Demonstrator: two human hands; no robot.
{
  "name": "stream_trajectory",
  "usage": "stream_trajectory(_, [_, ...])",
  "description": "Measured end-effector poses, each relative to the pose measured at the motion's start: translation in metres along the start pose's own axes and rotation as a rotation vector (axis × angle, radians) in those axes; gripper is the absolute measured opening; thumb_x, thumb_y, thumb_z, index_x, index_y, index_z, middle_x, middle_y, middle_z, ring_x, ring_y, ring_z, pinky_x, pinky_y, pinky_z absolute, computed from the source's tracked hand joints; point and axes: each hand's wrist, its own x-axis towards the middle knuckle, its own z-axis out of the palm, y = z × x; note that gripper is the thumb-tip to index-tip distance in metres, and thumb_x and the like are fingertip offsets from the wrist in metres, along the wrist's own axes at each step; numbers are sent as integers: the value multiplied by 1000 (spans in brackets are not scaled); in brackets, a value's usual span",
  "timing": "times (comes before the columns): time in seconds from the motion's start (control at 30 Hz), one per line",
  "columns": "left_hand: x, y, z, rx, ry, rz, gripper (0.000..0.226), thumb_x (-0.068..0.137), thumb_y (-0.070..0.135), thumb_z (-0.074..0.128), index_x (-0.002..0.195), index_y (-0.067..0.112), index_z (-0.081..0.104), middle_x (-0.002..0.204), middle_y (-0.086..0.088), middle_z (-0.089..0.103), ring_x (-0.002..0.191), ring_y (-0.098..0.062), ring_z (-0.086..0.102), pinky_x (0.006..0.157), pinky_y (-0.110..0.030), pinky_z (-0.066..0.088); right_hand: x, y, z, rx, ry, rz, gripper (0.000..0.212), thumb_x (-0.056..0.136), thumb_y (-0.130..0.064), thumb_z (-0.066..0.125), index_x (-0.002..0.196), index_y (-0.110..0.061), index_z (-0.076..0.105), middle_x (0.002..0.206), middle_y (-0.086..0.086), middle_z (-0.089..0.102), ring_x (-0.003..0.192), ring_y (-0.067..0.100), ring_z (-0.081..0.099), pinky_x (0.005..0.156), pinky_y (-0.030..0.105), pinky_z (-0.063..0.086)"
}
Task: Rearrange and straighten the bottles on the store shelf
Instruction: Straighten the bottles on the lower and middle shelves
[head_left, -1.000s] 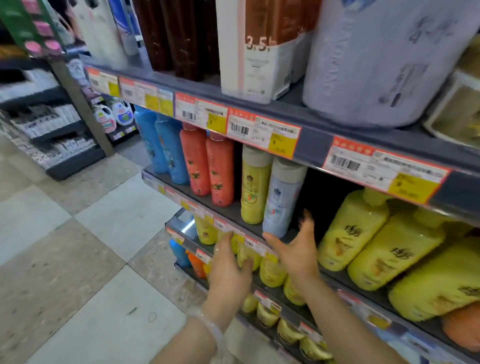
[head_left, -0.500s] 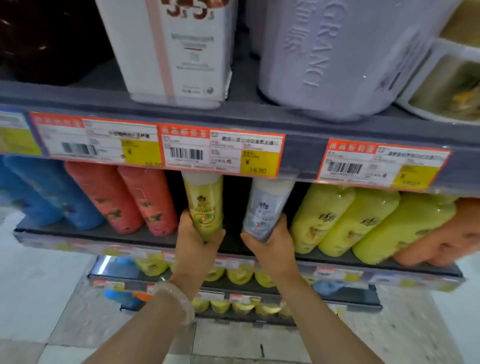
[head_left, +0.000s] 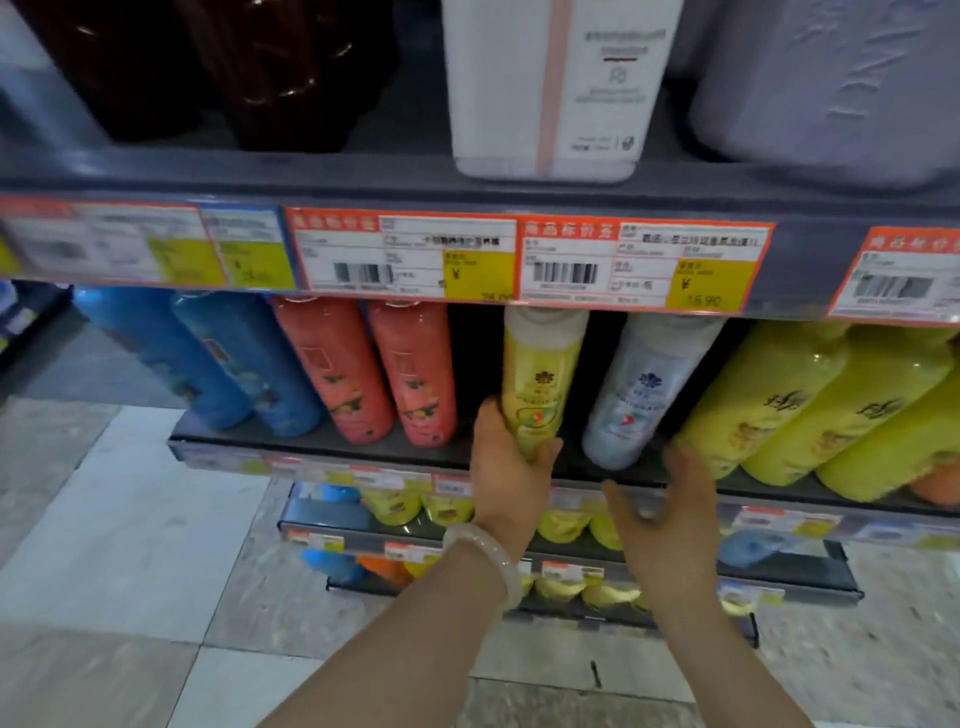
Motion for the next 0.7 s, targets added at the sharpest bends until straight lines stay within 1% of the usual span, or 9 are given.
stream_trajectory(0.07, [-3,-5,-5,-3,35,2,59,72,3,69,125,13,44,118,-6,56,109,-21,55,98,-40,46,-26,-8,3,-1,20,-9,53,81,-15,66,128,-6,45,124,12,51,116,30,50,94,44,46])
stream_trajectory(0.17, [-21,-13,-29,-20,236,1,55,77,-2,64,128,7,45,123,-8,53,117,-21,50,103,-27,36,-45,-28,19,40,-157,-184,38,82,-11,63,119,-9,52,107,1,50,104,28,56,81,40,50])
stream_trajectory(0.23, [-31,-20,-56,-53,386,-34,48,78,-1,63,123,8,47,119,-7,51,114,-20,47,103,-29,34,-40,-41,38,71,-263,-268,42,81,-13,65,120,-8,51,111,0,51,107,23,56,87,32,45])
stream_trajectory(0.33, [-23,-30,-96,-57,535,-105,57,78,6,67,129,7,41,128,-13,46,122,-26,44,109,-41,33,-30,-65,72,134,-396,-263,65,80,-19,68,136,-10,35,132,-1,42,125,13,41,104,29,34])
stream_trajectory(0.43, [-1,-31,-121,-31,457,-107,68,80,12,68,137,5,33,139,-14,40,131,-24,38,112,-35,28,-12,-88,103,183,-396,-185,86,73,-20,75,141,-11,23,132,-4,37,126,8,34,101,23,29])
stream_trajectory(0.53, [21,-35,-133,-34,346,-60,66,77,13,69,134,6,36,134,-15,44,125,-27,47,108,-43,37,-3,-104,123,237,-338,-140,81,70,-17,77,136,-11,29,120,-4,47,112,9,47,89,22,36])
stream_trajectory(0.6, [22,-40,-138,-52,286,-84,65,76,13,70,133,7,38,133,-14,45,123,-26,49,106,-45,39,-7,-106,134,227,-288,-115,76,70,-13,77,131,-10,33,108,-4,53,97,10,53,77,15,38])
stream_trajectory(0.67, [13,-48,-151,-59,288,-82,64,78,11,69,133,7,38,135,-12,43,125,-19,45,109,-34,35,-12,-103,143,264,-209,-88,70,68,-8,78,126,-9,38,101,-6,57,89,8,57,73,12,41])
stream_trajectory(0.7, [8,-52,-161,-65,312,-77,61,80,9,67,133,7,38,135,-10,43,124,-14,42,107,-24,32,-18,-103,146,314,-162,-65,66,68,-9,77,123,-10,41,102,-2,59,92,11,60,78,19,46])
